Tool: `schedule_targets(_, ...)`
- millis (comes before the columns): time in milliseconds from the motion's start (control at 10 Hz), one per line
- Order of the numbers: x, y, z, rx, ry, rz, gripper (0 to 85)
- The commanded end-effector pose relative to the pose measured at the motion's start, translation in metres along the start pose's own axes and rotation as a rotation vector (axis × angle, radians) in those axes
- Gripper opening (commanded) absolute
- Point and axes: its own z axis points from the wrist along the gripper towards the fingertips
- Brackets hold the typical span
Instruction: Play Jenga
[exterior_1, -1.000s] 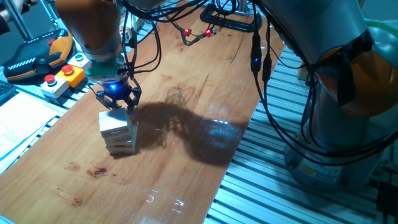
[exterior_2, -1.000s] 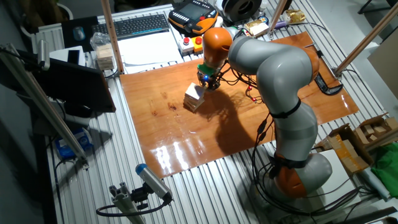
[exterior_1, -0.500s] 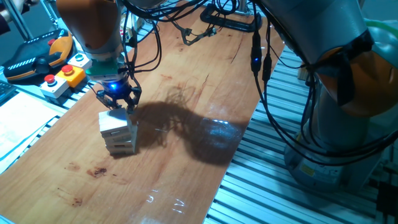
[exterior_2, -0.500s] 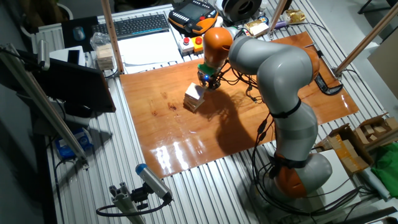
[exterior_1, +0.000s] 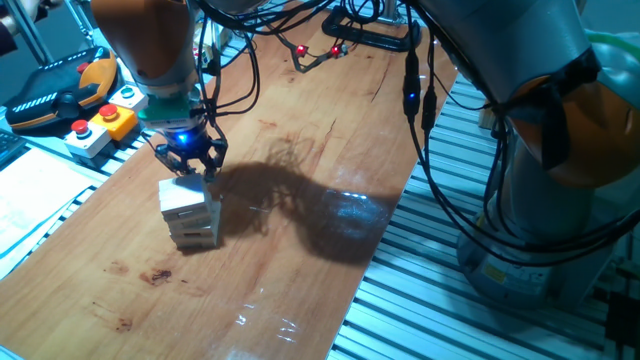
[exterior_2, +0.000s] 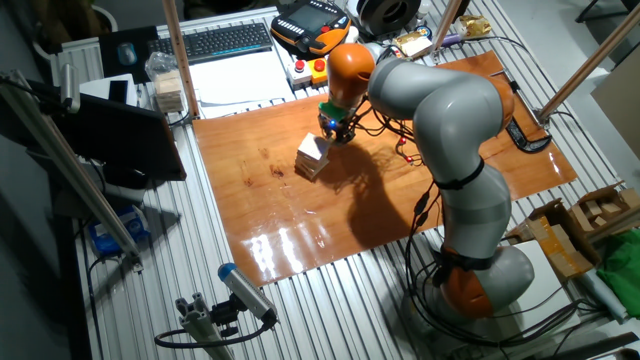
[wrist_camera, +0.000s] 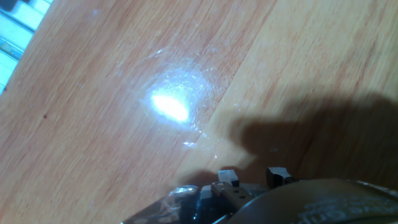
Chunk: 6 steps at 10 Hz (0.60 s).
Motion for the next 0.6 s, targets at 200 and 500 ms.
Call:
schedule_targets(200,-0.0020,0.0000,0.0002,0.000,-0.004,-0.001,1.0)
schedule_targets(500,-0.0079,-0.0026,-0.0013,-0.003,-0.013,-0.012,1.0)
